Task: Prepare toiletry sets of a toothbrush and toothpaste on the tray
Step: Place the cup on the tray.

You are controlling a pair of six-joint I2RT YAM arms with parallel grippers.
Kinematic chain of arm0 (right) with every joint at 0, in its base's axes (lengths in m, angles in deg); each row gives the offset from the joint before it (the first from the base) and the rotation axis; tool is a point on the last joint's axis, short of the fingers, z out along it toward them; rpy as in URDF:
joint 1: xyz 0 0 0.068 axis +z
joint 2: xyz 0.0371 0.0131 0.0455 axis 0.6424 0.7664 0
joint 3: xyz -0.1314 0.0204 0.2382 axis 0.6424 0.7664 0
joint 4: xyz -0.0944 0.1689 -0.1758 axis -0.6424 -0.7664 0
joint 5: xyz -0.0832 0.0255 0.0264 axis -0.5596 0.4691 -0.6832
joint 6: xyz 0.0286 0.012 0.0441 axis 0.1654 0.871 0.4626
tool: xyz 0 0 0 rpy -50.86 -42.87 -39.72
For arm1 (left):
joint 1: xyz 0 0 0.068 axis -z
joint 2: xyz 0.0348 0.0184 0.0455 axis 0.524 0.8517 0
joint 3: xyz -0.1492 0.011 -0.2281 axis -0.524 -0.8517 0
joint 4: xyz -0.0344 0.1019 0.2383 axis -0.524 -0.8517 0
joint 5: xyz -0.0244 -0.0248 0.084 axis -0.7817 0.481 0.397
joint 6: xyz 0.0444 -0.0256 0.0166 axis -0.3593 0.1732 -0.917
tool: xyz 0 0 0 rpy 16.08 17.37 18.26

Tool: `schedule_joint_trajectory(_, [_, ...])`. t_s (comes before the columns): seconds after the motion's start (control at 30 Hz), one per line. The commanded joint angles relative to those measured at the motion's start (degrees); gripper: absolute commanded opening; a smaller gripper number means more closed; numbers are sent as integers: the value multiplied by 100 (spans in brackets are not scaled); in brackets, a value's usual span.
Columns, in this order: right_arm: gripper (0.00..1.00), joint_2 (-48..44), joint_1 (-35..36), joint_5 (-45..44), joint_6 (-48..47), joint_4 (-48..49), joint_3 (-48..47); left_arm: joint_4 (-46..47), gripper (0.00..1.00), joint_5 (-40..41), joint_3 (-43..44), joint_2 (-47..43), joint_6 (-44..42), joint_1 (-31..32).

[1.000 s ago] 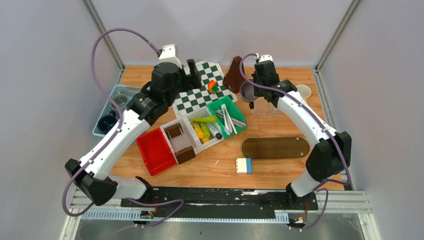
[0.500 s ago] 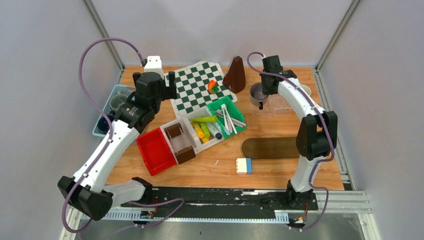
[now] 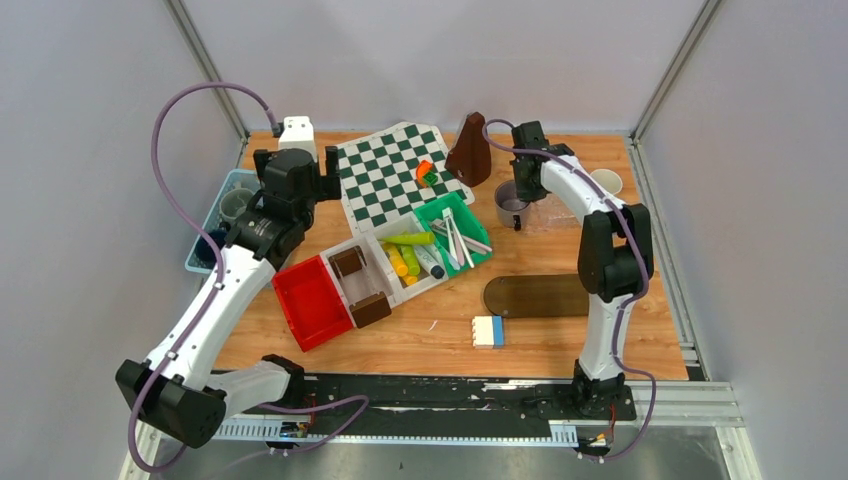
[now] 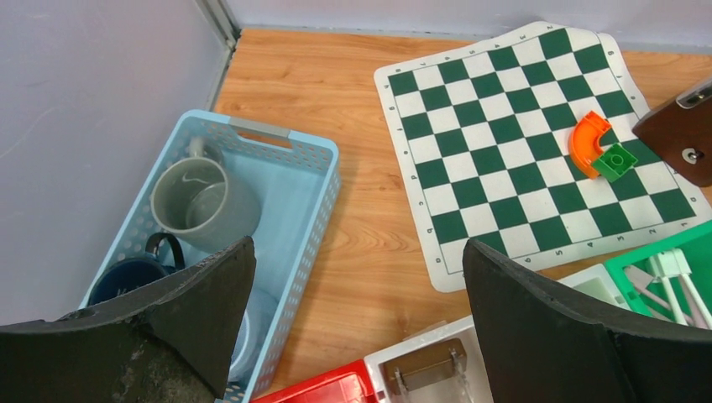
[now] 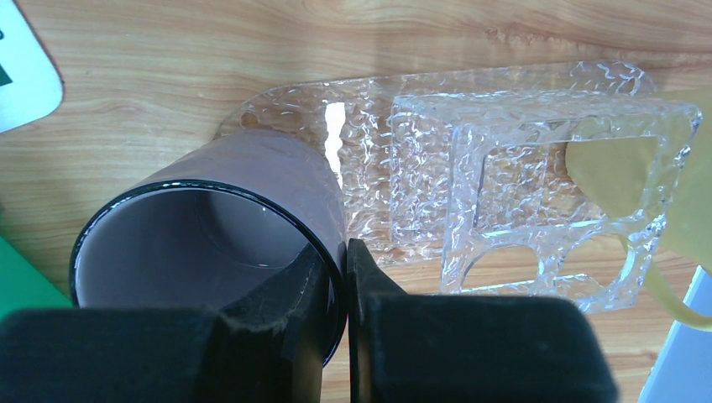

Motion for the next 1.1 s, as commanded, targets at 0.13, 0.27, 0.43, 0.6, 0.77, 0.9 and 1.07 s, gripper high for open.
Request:
schedule_joint_trajectory(0.13, [11,95,18,-305,10,221,-450,370,100,199,-70,-243,-185,-63])
schedule_joint_trajectory(0.27, [23,-8,13,-346,58,221,-388,368,100,237,-79,-241,-200,-68])
schedule_joint_trajectory(0.43, [36,-255,36,-401,32,215,-390,372,100,239,-81,-228,-192,-73])
schedule_joint_trajectory(0.6, [44,-712,87,-437,3,219,-414,369,100,234,-90,-205,-185,-81])
schedule_joint_trajectory(0.77, [46,-1241,170,134,64,270,-257,355,100,215,-85,-178,-167,-87])
schedule_joint_trajectory(0.9, [47,-1461,249,1016,316,508,126,340,100,198,-77,-167,-153,-90])
schedule_joint_trajectory(1.07, [47,-1216,270,1325,541,628,204,337,100,176,-80,-173,-146,-93])
